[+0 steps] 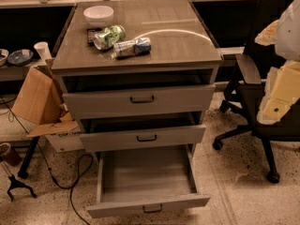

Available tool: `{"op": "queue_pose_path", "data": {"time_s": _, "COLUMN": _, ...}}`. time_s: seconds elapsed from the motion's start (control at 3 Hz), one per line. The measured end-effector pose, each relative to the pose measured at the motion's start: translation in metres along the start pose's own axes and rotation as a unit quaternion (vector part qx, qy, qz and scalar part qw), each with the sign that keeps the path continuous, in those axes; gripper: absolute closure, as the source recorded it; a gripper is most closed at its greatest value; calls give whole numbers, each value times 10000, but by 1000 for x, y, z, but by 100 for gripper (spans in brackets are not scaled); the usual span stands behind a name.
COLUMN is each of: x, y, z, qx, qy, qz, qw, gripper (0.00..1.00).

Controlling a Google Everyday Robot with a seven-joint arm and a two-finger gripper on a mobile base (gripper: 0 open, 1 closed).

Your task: Close bottom drawer

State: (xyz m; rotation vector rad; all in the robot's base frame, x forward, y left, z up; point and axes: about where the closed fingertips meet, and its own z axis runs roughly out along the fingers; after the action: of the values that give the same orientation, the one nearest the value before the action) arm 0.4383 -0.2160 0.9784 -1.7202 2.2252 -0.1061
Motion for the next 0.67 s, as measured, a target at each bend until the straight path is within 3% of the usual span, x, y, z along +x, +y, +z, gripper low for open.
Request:
{"op": "queue_pose_path", "data": {"time_s": 0.33, "x": -1, "y": 3, "z": 0, "qx": 19, "qy": -50, "qz": -44, "qw": 10000, "gripper": 0}}
{"op": "queue_pose_path", "data": {"time_s": 0.67, "x": 5, "y": 19, "z": 31, "qx": -134, "qy": -218, "qz": -118, "qw": 9996, "gripper": 0}}
